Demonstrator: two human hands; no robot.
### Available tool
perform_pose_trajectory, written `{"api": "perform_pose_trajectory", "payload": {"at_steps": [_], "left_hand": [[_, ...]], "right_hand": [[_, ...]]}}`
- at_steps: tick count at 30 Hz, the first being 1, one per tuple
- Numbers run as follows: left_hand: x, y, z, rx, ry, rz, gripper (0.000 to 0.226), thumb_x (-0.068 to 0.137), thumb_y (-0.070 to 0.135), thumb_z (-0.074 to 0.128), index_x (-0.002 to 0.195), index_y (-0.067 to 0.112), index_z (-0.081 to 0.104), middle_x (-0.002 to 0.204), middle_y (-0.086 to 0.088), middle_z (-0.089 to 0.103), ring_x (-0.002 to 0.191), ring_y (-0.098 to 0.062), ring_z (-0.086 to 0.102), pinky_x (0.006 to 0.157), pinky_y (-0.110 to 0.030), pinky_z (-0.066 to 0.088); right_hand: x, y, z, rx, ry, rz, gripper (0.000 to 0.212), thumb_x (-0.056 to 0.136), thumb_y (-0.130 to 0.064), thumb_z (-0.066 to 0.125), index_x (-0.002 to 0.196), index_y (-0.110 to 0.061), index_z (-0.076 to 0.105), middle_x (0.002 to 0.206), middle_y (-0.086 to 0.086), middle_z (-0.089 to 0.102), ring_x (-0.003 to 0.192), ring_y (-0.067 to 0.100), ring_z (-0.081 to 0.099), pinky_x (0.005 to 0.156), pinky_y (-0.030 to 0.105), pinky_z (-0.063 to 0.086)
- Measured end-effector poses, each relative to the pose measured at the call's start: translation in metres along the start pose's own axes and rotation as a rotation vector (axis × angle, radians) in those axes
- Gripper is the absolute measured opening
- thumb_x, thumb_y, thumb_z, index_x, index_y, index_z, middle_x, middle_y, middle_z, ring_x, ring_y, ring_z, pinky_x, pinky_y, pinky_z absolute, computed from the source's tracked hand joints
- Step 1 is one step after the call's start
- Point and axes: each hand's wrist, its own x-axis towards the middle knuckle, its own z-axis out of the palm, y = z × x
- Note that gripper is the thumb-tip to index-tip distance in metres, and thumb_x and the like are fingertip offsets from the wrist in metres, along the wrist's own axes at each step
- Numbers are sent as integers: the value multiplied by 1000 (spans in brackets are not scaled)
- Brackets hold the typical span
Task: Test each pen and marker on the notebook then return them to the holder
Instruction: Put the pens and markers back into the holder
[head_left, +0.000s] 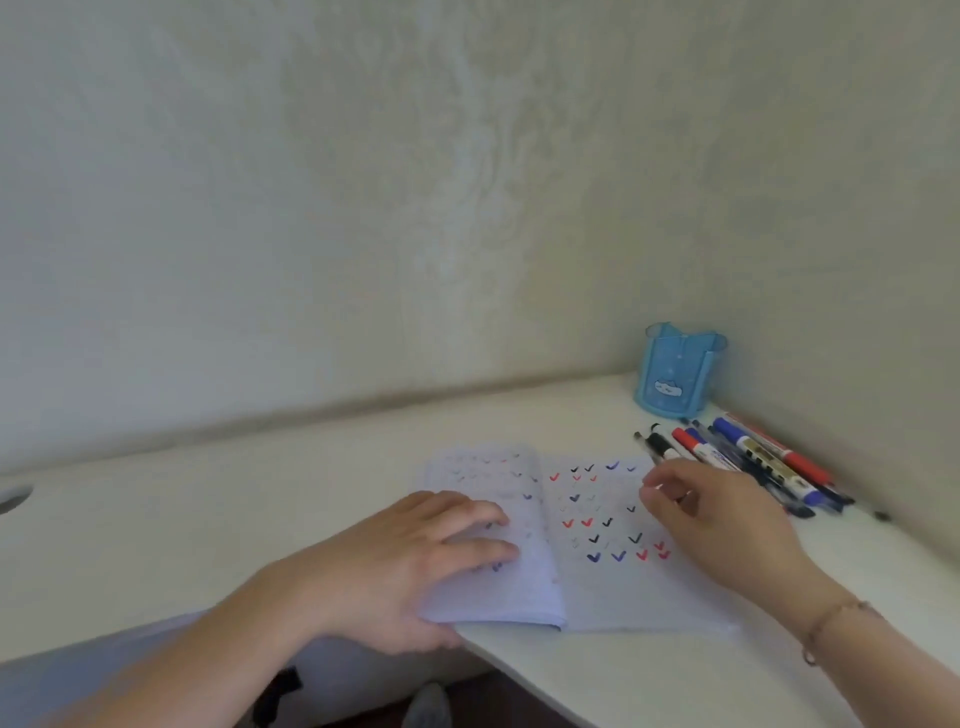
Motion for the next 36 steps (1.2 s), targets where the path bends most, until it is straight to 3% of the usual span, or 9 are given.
{"api": "perform_pose_trajectory", "payload": {"at_steps": [4, 8, 11, 15, 18, 22, 27, 31, 36], "left_hand": [[-2, -16, -14, 14, 458, 35, 59, 78, 33, 64, 135, 30, 50, 141, 5, 45, 125, -18, 45, 107, -32, 34], [48, 16, 2, -474, 930, -321, 83, 71, 39, 75, 141, 24, 33, 141, 1, 36, 127, -23, 44, 108, -30, 34], [86, 50, 12, -753, 545, -402, 87, 70, 57, 74, 140, 43, 25, 139, 19, 31, 119, 0, 45, 100, -13, 36], [104, 68, 30, -235, 170, -318, 68, 83, 67, 50, 142, 38, 34, 138, 20, 35, 127, -7, 33, 108, -30, 31], [107, 63, 26, -116, 91, -357, 52, 86, 49, 38, 137, 38, 43, 126, 17, 44, 119, -13, 37, 106, -33, 28], [106, 39, 11, -17, 101, -559, 43, 91, 45, 26, 107, 29, 62, 110, 13, 56, 109, -16, 51, 99, -36, 34], [80, -8, 8, 74, -88, -715, 76, 70, 81, 14, 127, 40, 43, 129, 12, 51, 119, -20, 51, 100, -42, 34], [44, -47, 8, 56, -154, -726, 92, 58, 82, 1, 138, 49, 32, 137, 21, 37, 131, -12, 38, 112, -47, 18], [2, -92, 14, 1, -206, -801, 73, 80, 75, 8, 148, 51, 19, 157, 19, 18, 145, -13, 17, 117, -50, 10]], "right_hand": [[-6, 0, 3, -116, -61, -37, 4, 92, -47, 52, 94, -45, 55, 80, -25, 59, 73, -4, 55, 60, 16, 41], [-1, 4, 8, 232, 39, 55, 25, 91, -54, 38, 94, -39, 59, 89, -16, 68, 85, 5, 64, 77, 30, 51], [3, 1, 1, 429, 72, 151, 44, 92, -58, 28, 107, -31, 60, 98, -16, 66, 91, 4, 62, 79, 32, 52], [4, 0, -4, 579, 32, 236, 38, 89, -62, 37, 110, -36, 54, 107, -20, 59, 98, 4, 60, 77, 39, 59], [4, 4, 6, 615, -17, 229, 21, 88, -34, 66, 108, -36, 60, 118, -19, 57, 110, 6, 58, 80, 41, 60], [15, -22, 33, 689, -132, 247, 26, 87, -5, 57, 94, -27, 69, 112, -11, 61, 109, 7, 58, 75, 41, 61], [16, -84, 81, 602, -169, 9, 36, 80, -7, 50, 109, -21, 64, 113, -6, 58, 113, 11, 55, 99, 28, 46], [22, -109, 87, 545, -289, -126, 29, 87, -14, 54, 114, -19, 62, 115, -4, 64, 106, 7, 61, 91, 13, 46], [86, -52, 44, 340, 143, -58, 34, 81, -18, 71, 114, -18, 63, 116, -7, 57, 111, 10, 53, 83, 8, 30]]}}
